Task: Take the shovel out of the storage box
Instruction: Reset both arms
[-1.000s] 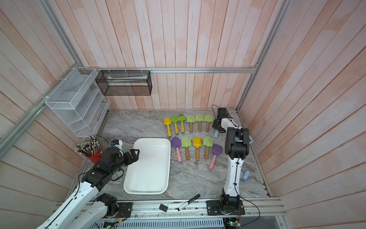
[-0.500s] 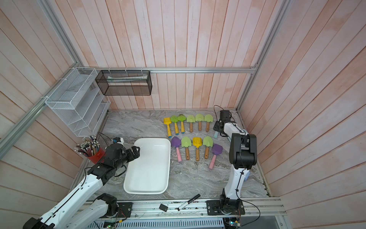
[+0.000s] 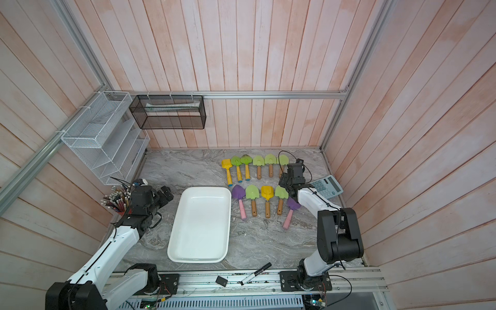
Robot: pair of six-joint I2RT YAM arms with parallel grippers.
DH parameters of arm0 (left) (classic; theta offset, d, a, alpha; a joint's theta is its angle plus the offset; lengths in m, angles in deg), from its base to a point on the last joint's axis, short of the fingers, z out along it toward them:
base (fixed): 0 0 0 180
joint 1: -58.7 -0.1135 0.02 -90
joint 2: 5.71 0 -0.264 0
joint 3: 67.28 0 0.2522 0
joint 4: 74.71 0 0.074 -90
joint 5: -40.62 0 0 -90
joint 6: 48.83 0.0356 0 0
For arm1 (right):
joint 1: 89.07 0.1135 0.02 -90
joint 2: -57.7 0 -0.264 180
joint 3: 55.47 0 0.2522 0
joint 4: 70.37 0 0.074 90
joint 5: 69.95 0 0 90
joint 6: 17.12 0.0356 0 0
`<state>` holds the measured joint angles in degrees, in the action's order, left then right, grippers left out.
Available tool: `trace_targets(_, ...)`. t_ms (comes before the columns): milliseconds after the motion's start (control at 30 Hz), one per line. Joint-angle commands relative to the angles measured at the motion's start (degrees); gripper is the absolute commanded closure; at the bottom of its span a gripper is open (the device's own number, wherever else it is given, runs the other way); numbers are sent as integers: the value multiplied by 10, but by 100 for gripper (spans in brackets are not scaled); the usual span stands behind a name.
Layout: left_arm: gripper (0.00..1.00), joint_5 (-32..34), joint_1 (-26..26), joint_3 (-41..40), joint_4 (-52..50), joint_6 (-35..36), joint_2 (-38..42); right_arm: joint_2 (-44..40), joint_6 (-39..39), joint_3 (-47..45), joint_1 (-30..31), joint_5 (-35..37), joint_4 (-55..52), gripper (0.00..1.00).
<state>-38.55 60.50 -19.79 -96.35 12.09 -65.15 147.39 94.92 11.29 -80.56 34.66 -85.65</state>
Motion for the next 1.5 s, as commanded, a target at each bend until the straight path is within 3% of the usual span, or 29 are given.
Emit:
trace_targets(0,0,6,-15,-9,78,87,-33,3,-28,-4,1,90,20,27)
trace_targets(167,0,15,-17,-67,197,180,-56,-22,-60,-62,5,140,107,26)
trace_targets(333,0,15,-25,-77,237,196,-80,-30,-113,-119,4,138,214,25)
trace_targets(600,0,-43,-38,-78,325,216,-172,-54,-175,-232,-8,87,399,25)
trace_targets(667,0,-55,-40,-79,353,217,-192,-51,-173,-242,-20,56,410,25)
trace_targets(933,0,-72,-47,-71,420,229,-226,-60,-167,-288,-30,43,472,26)
trace_targets(1233,0,-154,-68,-59,481,238,-264,-79,-194,-322,-30,48,525,26)
trace_targets(1467,0,-185,-83,-101,519,221,-230,-62,-220,-337,-37,55,593,26)
